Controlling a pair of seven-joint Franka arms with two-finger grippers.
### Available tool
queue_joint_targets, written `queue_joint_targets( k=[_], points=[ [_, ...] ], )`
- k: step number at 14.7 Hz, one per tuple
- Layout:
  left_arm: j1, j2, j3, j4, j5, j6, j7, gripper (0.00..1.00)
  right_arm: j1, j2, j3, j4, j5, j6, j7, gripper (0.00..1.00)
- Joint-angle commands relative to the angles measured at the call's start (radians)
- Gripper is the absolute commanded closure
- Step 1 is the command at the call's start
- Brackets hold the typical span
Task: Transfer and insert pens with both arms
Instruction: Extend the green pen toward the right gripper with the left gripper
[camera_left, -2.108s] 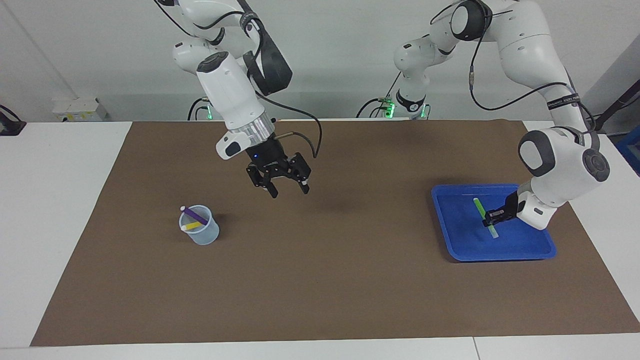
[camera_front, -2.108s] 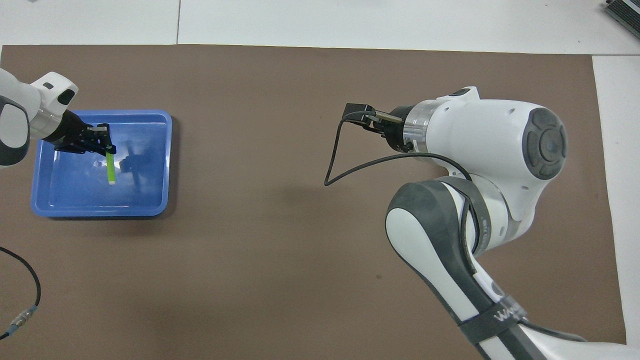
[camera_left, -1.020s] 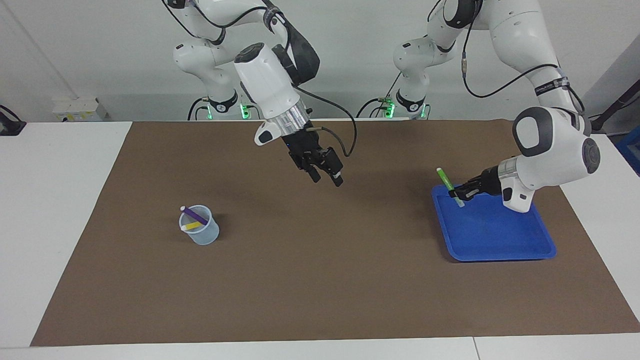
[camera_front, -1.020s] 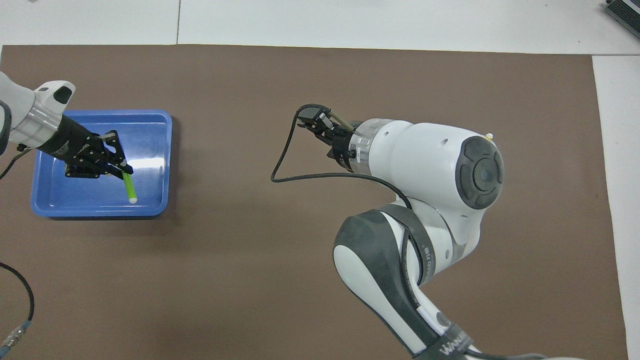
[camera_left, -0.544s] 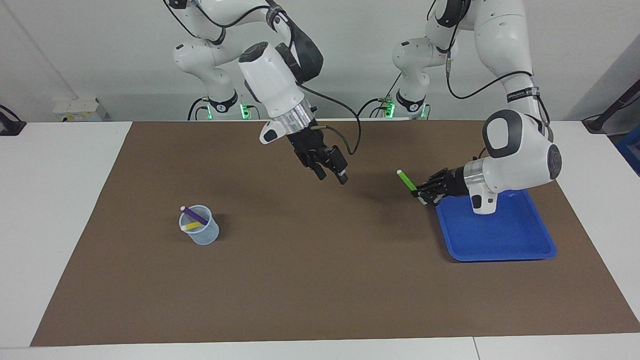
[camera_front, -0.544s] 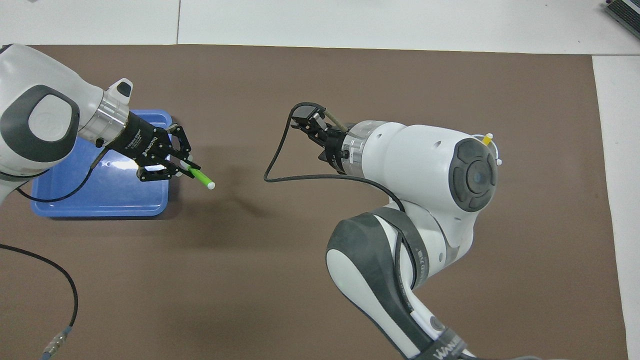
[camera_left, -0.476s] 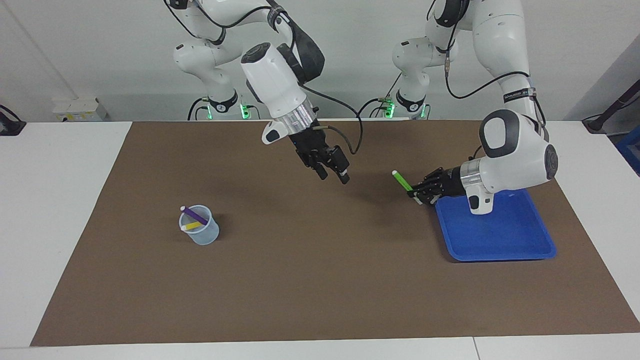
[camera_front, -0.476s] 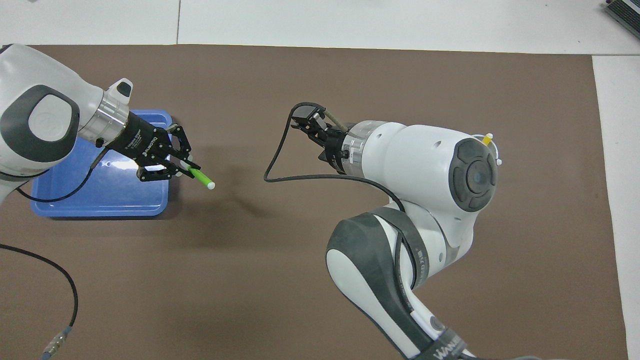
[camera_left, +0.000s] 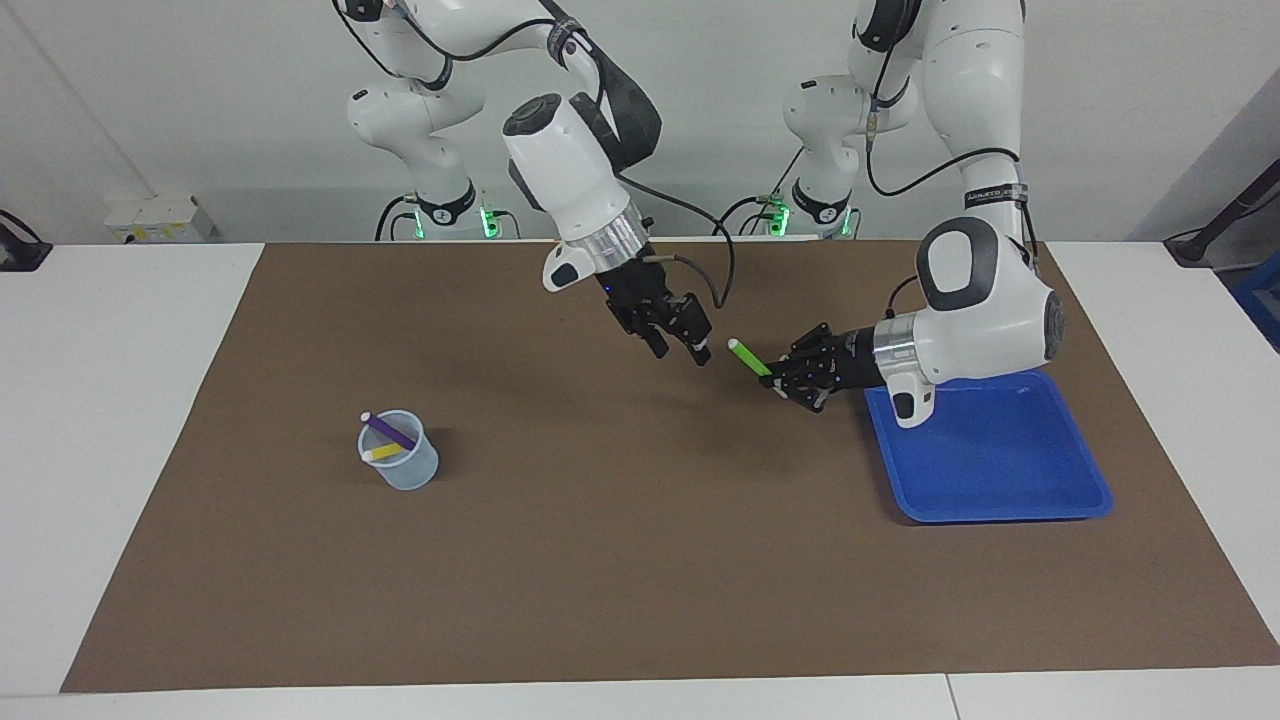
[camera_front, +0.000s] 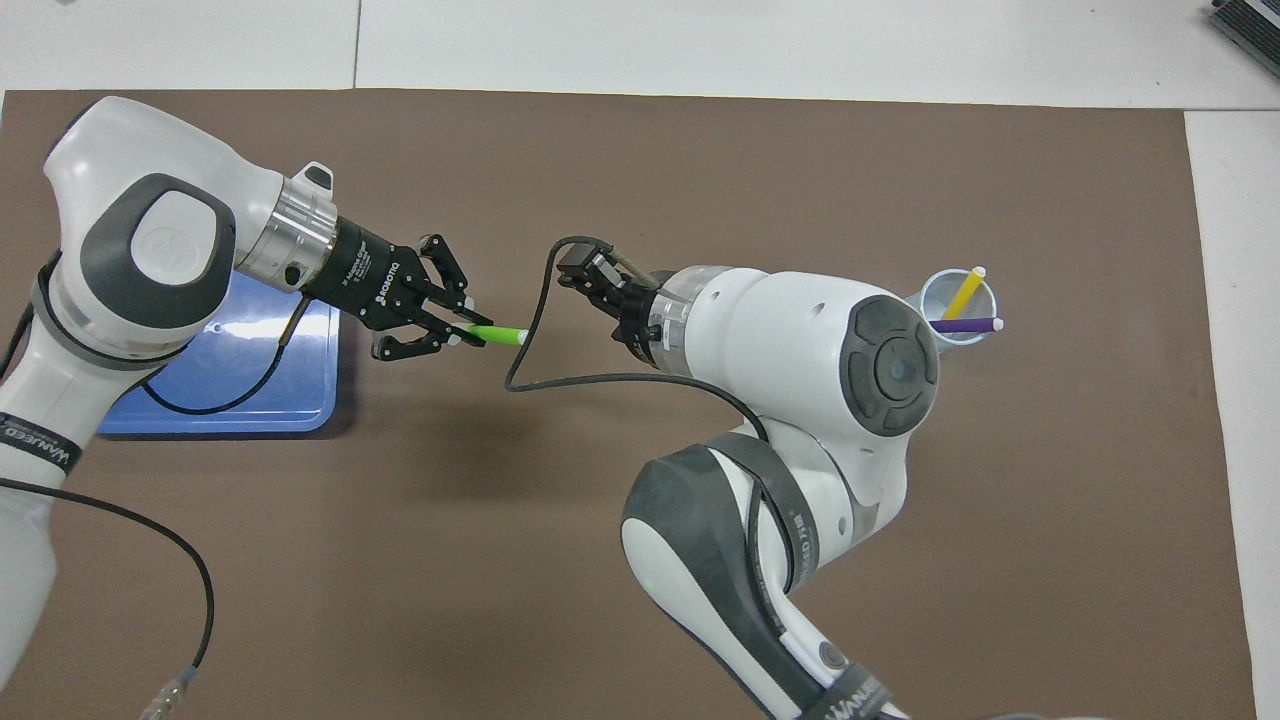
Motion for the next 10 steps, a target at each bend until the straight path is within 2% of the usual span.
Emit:
queue_joint_targets(
  k=[1, 4, 10],
  points=[
    [-0.034, -0.039, 0.016, -0.050, -0.047, 0.054, -0.030, 0.98, 0.003, -0.002, -0.001, -0.012, 0.013, 0.008, -0.022, 0.25],
    [-0.075, -0.039, 0.016, -0.053, -0.080, 0.105, -0.130, 0.95, 0.004, -0.004, -0.001, -0.012, 0.013, -0.002, -0.022, 0.30],
    [-0.115, -0.036, 0.016, -0.051, -0.138, 0.166, -0.211, 0.95, 0.021, -0.002, -0.001, -0.013, 0.013, -0.002, -0.021, 0.42]
  ],
)
